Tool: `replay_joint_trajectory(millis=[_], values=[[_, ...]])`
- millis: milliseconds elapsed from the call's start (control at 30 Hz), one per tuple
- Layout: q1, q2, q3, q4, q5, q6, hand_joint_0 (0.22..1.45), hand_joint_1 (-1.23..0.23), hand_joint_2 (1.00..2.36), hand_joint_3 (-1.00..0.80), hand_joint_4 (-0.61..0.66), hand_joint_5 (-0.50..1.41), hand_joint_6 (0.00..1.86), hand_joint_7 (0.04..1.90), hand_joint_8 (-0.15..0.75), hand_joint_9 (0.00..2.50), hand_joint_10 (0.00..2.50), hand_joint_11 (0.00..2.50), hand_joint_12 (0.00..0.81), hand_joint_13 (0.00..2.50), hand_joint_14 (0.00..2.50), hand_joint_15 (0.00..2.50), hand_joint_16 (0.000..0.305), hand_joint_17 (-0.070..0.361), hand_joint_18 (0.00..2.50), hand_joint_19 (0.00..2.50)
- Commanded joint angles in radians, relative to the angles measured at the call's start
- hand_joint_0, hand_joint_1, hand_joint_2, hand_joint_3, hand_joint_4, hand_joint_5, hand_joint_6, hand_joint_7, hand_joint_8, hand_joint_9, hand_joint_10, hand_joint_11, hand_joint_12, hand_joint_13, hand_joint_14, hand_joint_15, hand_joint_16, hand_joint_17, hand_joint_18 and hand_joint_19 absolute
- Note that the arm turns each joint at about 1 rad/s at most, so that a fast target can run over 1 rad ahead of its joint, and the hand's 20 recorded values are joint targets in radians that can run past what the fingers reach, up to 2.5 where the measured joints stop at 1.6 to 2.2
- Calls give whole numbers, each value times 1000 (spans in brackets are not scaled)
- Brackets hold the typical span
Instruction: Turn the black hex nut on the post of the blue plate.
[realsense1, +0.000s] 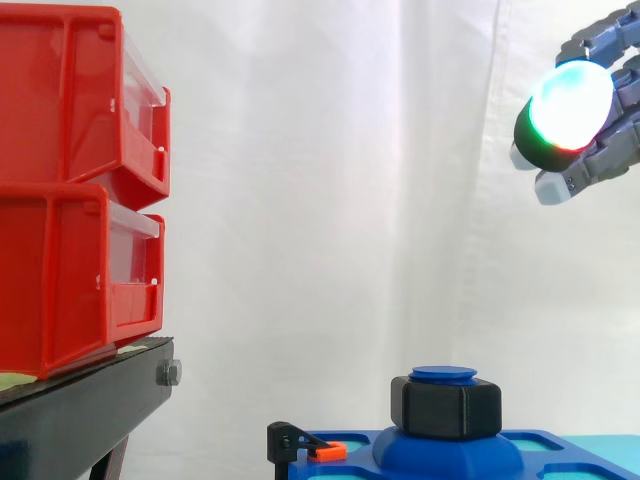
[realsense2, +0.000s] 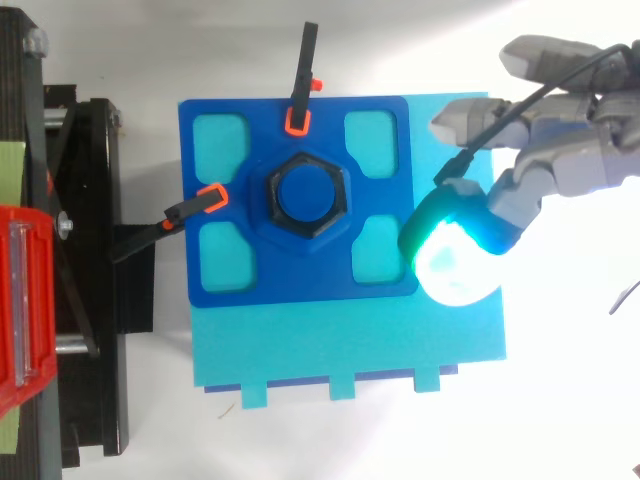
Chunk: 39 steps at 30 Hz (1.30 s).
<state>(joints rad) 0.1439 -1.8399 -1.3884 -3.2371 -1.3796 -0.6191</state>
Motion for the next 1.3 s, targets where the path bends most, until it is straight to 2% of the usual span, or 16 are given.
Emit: replay_joint_trajectory(millis=[0,100,500,700,900,967,1100,1167,1267], values=[[2,-1,-3,0,5,79,402,-554,1000,-500,132,-237,501,688,226,61,0,0,384,0,0,0,60,135,0,0],[5,1,-3,2,4,95,403,-558,1000,-500,131,-237,501,675,225,57,0,0,383,0,0,0,60,135,0,0],[5,1,-3,16,4,88,409,-566,1000,-500,118,-242,501,631,199,0,0,0,370,0,0,0,59,133,0,0],[5,-1,-3,16,4,87,412,-561,1000,-500,110,-241,500,533,174,0,0,0,360,0,0,0,59,133,0,0],[5,1,-3,16,4,87,415,-552,1000,-500,111,-239,500,551,172,0,0,0,358,0,0,0,58,131,0,0],[5,-1,-3,16,4,87,422,-556,1000,-500,114,-235,500,500,167,0,0,0,353,0,0,0,58,130,0,0],[5,-1,-3,16,4,87,426,-557,1000,-500,142,-235,501,570,166,0,0,0,351,0,0,0,57,127,0,0],[3,-1,-3,16,4,87,436,-555,1000,-500,125,-235,500,533,163,0,0,0,347,0,0,0,56,126,0,0],[5,1,-3,16,4,87,446,-553,1000,-500,127,-232,501,614,159,0,0,0,342,0,0,0,56,125,0,0]])
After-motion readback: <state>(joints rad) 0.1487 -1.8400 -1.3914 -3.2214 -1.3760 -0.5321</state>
